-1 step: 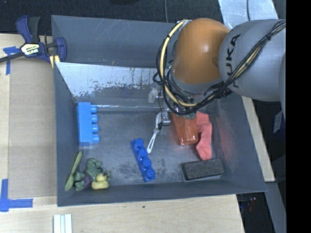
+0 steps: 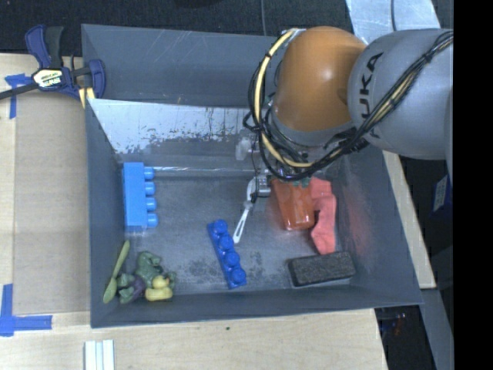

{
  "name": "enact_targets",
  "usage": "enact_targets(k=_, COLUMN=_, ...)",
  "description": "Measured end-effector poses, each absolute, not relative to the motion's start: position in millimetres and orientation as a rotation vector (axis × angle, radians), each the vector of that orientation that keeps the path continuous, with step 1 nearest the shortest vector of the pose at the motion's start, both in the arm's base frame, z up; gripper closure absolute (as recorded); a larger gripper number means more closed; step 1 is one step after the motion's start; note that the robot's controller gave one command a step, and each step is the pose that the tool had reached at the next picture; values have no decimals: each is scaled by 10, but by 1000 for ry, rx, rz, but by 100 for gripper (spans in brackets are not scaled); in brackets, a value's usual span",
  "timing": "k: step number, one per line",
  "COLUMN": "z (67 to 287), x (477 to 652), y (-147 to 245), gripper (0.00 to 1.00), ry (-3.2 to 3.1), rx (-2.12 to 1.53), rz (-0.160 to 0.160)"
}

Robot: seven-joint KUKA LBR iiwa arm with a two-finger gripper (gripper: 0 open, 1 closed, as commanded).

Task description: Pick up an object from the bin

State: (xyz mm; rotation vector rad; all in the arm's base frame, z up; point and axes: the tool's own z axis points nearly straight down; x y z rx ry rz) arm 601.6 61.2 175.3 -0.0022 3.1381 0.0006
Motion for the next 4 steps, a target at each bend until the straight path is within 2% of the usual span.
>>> enact_targets(k=1, z=1058, x=5721, y=689, gripper=0, ry=3075, rx=-607, rz=-1)
enact_targets(k=2, z=780, x=5629, y=946, gripper=0, ry=2827, rx=-1357, rz=-4)
enact_targets(k=3, z=934, x=5120, y=1125, gripper=0, ry=2959, rx=-1050, rz=-1)
enact_targets(k=4, z=841, x=5102, y=1124, gripper=0, ry=2854, rx=-1298, rz=-2)
